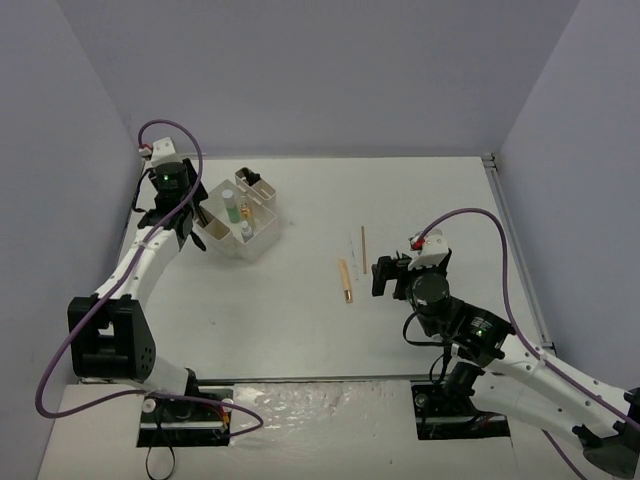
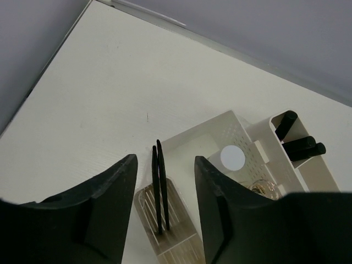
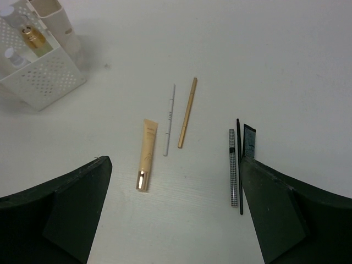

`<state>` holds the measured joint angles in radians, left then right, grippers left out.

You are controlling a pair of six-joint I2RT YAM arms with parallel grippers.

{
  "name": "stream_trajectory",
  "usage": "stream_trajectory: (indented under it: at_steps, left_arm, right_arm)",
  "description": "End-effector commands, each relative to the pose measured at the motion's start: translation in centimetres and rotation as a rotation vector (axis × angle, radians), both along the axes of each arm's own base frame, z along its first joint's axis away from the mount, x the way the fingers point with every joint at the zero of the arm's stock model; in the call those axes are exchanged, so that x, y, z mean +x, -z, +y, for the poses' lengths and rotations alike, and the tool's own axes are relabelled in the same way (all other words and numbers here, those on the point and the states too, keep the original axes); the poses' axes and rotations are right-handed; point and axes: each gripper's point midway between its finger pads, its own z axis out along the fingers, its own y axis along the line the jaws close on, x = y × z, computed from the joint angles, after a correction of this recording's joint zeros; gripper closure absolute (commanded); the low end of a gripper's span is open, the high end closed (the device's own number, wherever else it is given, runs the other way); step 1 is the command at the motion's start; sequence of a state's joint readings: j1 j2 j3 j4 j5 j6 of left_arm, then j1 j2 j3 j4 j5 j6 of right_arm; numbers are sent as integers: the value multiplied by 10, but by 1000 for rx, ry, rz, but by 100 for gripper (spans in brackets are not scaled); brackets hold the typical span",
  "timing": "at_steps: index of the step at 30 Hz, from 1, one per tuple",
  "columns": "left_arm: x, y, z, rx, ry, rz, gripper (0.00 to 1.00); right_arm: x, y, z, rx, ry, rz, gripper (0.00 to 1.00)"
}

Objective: Organize the makeup

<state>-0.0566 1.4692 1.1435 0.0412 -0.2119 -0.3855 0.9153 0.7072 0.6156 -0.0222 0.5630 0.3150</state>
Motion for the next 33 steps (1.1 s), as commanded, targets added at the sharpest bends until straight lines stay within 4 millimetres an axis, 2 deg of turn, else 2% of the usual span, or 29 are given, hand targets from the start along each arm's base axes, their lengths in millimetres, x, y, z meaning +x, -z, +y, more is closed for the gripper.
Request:
stream_trajectory:
  at_steps: [1, 5, 7, 8, 10, 13, 14, 16, 18, 20, 24, 27, 33]
  left_arm:
    - [-3, -60, 5, -22, -26, -144, 52]
    - [-15, -70, 5, -38, -29, -122, 36]
    - [-25, -81, 3, -50, -24, -114, 30]
    - [-30, -87, 1, -59, -16, -112, 28]
    - [-42, -97, -4, -79, 9, -99, 23]
    - [-66, -100, -19, -116, 88, -31, 18]
    - [-71, -104, -26, -128, 129, -24, 17]
    - [-90, -102, -39, -151, 203, 16, 14]
    - [-106, -98, -45, -155, 249, 38, 14]
    - [-121, -91, -48, -154, 273, 49, 14]
    - [-148, -74, -52, -141, 313, 37, 14]
    - [-157, -66, -51, -132, 319, 19, 14]
    - [-168, -51, -53, -127, 336, 36, 14]
  right_arm:
    - [14, 4, -17, 11, 134, 61, 1]
    - [21, 28, -29, 16, 181, 178, 4]
    - [28, 40, -45, 32, 229, 232, 6]
    - [29, 45, -46, 41, 225, 260, 6]
    - [31, 59, -52, 49, 232, 317, 6]
    - [36, 82, -71, 60, 276, 407, 8]
    - [36, 90, -71, 56, 270, 443, 9]
    - [37, 102, -79, 47, 290, 487, 14]
    - [37, 113, -77, 46, 286, 534, 20]
    - [37, 131, -77, 21, 292, 597, 28]
    - [35, 149, -77, -6, 299, 660, 46]
    - [33, 159, -81, -26, 319, 691, 56]
    - [32, 176, -88, -62, 361, 741, 66]
